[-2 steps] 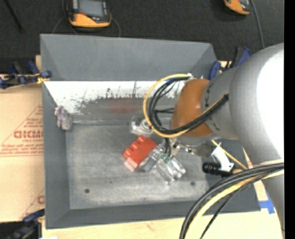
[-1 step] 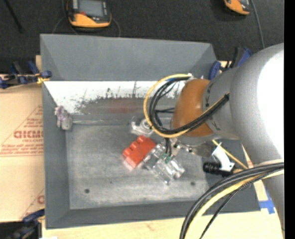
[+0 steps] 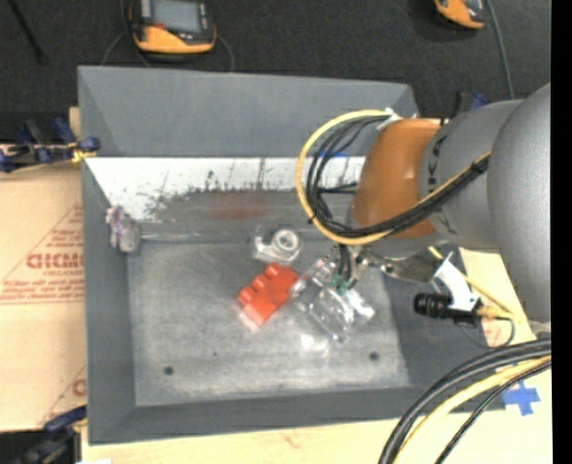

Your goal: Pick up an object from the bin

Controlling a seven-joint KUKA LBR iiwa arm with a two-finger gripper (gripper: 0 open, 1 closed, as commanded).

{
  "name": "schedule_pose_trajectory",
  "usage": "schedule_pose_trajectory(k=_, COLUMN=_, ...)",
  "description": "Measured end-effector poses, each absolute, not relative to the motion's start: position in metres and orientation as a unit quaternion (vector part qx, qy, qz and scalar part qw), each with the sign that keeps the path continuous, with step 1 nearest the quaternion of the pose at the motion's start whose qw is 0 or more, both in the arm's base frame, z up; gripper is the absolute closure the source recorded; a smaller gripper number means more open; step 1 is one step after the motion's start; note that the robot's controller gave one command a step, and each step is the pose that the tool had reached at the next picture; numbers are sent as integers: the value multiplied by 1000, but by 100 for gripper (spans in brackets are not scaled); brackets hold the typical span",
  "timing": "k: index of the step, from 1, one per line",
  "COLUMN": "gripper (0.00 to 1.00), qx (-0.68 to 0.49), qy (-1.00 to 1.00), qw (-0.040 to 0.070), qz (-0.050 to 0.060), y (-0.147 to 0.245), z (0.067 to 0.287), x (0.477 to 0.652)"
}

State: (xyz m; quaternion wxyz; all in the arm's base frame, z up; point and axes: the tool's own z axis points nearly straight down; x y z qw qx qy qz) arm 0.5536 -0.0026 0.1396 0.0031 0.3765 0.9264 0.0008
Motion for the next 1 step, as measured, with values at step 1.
schedule_pose_trajectory(k=1, gripper=100, qx=373, qy=928, qw=3, qz=1, y=-4, z=192, x=555)
